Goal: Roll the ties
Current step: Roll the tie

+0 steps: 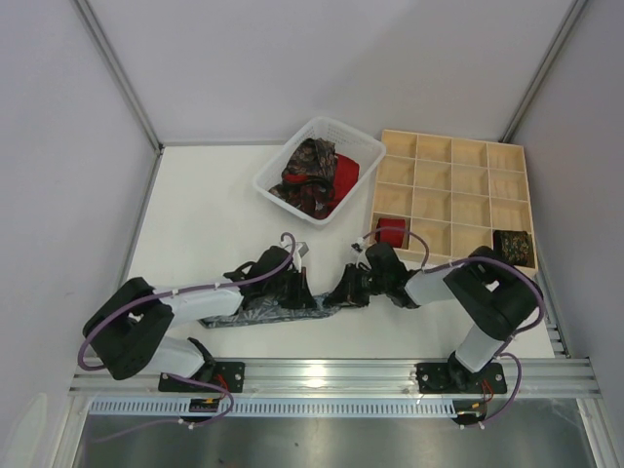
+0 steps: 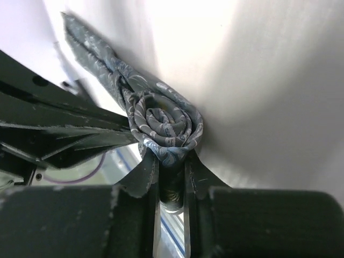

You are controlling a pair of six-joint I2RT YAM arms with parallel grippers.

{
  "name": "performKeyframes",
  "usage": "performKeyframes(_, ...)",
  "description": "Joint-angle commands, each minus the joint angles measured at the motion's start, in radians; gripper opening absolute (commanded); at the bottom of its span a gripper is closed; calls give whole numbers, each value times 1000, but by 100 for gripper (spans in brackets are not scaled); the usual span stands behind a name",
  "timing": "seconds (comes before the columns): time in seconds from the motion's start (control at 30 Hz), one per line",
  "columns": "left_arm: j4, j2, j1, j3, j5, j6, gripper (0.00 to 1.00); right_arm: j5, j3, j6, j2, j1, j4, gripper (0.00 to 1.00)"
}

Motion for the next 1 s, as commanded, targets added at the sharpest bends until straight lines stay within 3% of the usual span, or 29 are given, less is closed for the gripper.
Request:
performKeyframes(0.0, -82, -21, 3, 9, -46, 25, 1, 200, 109, -133, -83, 75, -363, 0)
performKeyframes(0.13, -80, 27, 3, 37, -19, 19, 0, 381, 283, -193, -131, 158, -749, 0)
performKeyframes(0.23, -40, 77, 3, 38, 4, -2, 0, 472, 378, -207, -112, 206, -902, 0)
performKeyframes(0.63, 103, 281, -53, 205, 52, -85, 1, 629, 404, -203, -181, 237, -1149, 0)
performKeyframes(0.97, 108, 432, -149, 371, 36, -134, 0, 644, 340, -273, -342, 140, -1289, 0)
